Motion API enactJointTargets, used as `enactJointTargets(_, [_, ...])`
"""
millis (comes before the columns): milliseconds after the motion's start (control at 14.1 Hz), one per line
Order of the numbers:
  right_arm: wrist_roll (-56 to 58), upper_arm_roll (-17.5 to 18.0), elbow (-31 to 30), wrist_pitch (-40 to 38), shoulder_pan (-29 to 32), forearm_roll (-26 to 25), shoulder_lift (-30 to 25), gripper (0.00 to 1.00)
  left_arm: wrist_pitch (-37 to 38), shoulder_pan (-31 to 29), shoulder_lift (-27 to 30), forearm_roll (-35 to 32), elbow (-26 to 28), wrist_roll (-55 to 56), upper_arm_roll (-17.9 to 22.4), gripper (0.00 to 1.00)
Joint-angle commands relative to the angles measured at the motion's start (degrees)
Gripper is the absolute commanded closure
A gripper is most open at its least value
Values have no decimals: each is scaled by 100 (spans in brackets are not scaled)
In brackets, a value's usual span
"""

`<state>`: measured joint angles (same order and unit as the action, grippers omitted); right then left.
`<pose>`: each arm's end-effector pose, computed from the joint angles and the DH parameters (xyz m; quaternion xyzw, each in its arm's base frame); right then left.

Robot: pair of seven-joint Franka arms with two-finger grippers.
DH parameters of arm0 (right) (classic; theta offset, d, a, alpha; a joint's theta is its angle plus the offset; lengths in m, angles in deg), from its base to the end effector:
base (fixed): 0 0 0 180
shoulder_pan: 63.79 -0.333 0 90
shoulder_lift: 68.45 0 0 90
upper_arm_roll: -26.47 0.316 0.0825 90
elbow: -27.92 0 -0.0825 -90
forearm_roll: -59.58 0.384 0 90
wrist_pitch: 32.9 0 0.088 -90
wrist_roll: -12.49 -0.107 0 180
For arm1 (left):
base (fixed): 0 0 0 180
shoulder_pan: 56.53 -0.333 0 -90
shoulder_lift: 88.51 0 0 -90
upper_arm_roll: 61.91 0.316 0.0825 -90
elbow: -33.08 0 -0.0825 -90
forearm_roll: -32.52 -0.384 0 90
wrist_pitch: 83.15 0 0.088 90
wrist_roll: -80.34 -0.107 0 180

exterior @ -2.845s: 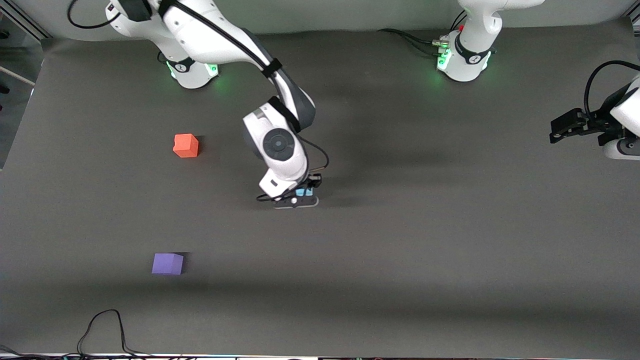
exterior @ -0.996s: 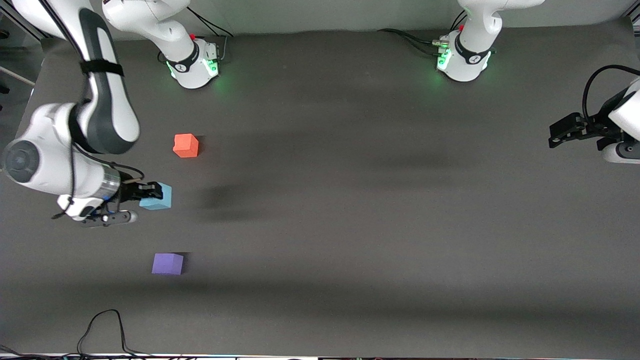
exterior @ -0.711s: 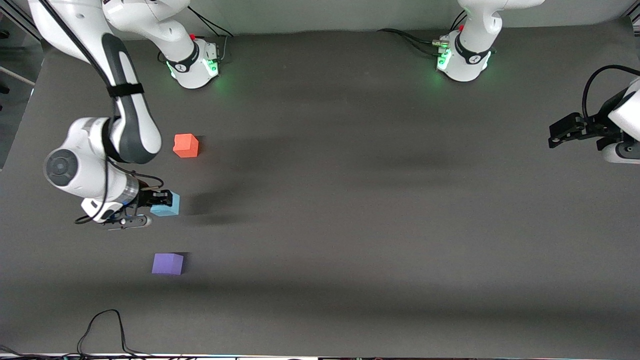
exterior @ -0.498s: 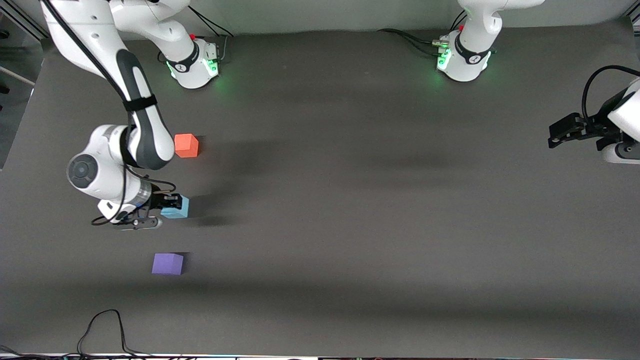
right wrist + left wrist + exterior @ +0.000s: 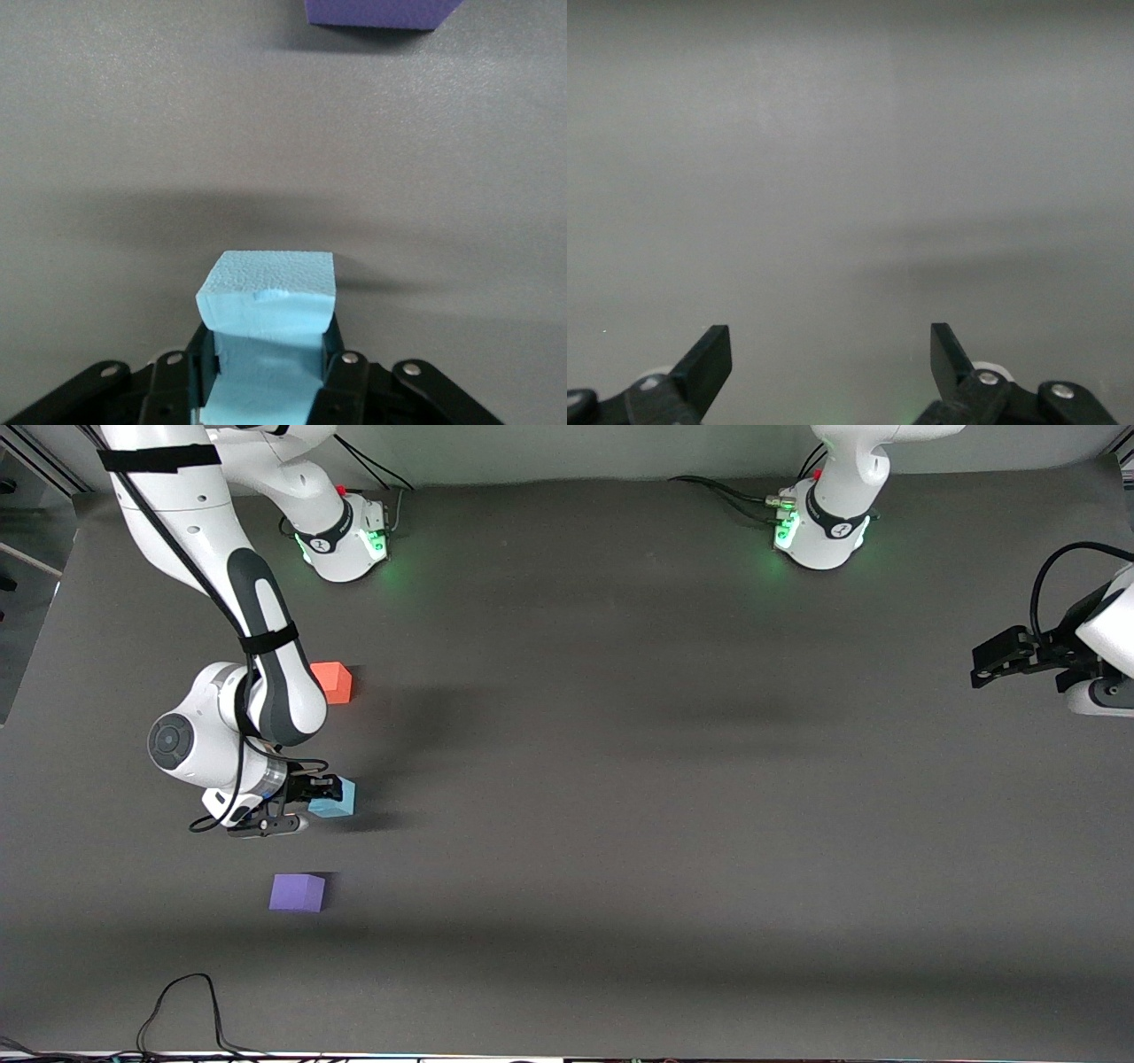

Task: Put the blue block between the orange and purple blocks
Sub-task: 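Lower the blue cube onto the table and open the right gripper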

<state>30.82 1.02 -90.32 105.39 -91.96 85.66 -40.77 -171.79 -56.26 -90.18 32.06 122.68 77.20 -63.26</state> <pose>0.5819 0.0317 0.2109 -0.9983 -0.0263 0.0221 0.0466 0.5602 -0.0148 0.6095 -0.9989 0.0415 0.0230 0.0034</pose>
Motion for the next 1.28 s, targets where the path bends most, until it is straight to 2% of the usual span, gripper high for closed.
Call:
enactJointTargets(0, [232,-56,47,40,-31,196,70,59,-109,61,44,37,75,-64,38,0])
enactJointTargets(142, [258,-56,38,31,-14,196,70,58,-109,61,44,37,75,-64,38,0])
enactJointTargets(213, [354,-56,47,31,30,196,96,45,-109,52,44,37,75,-64,38,0])
enactJointTargets(285, [372,-56,47,31,39,204,123,5,-109,52,44,37,75,-64,38,0])
enactJointTargets(356, [364,-65,47,22,31,204,114,0,-109,52,44,37,75,-64,38,0])
enactJointTargets(640, [302,-109,64,-231,-4,196,-184,0,-126,52,44,37,75,-64,38,0])
enactJointTargets(925, [267,-328,642,-1451,-49,47,-614,0,-135,52,44,37,75,-64,38,0])
enactJointTargets(996, [215,-337,827,-1794,-57,-128,-772,0,-135,52,44,37,75,-64,38,0])
enactJointTargets(1209, [-556,-224,1013,-2077,-92,-900,-1483,0,-135,52,44,37,75,-64,38,0])
